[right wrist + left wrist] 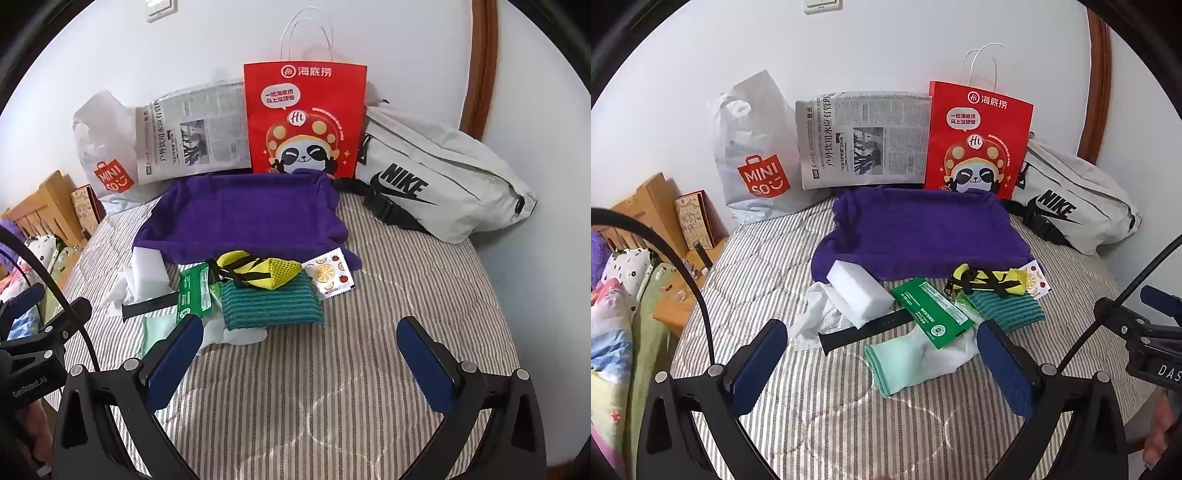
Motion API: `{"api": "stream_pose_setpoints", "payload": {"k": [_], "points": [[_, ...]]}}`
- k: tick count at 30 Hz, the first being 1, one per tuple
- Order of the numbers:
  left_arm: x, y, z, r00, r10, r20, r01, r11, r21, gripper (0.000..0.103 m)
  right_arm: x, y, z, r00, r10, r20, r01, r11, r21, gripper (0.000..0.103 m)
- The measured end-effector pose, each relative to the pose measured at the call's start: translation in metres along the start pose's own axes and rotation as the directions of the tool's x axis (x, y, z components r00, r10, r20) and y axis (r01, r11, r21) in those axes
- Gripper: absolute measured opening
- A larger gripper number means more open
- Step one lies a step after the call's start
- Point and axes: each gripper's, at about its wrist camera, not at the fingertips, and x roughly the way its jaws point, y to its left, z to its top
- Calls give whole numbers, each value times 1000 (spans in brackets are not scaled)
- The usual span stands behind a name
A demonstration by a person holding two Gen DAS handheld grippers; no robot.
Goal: Organize soft objects
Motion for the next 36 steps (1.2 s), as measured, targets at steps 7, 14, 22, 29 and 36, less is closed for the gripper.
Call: {"api": "stream_pose_setpoints", "payload": {"k": [7, 14, 22, 29, 36], "points": [[-2, -10, -4, 1000, 9, 9, -9, 1000, 3, 103, -3, 5, -3, 1000, -12, 3, 12, 1000, -6, 103], [-9, 5, -6, 1000, -14, 11, 14, 1000, -8, 103, -7, 5, -6, 1000, -15, 13, 15, 1000, -21, 103], [-13, 4, -5, 1000, -14, 14, 15, 1000, -5, 103, -9, 4, -6, 1000, -17, 18, 17, 1000, -17, 103], [-14, 4, -6, 1000, -14, 13, 15, 1000, -3, 103, -13, 4, -6, 1000, -14, 21, 14, 1000, -21, 103], [-17, 5, -8, 1000, -12, 14, 12, 1000, -1, 103, -15, 3, -6, 1000, -16, 23, 17, 1000, -18, 103]]}}
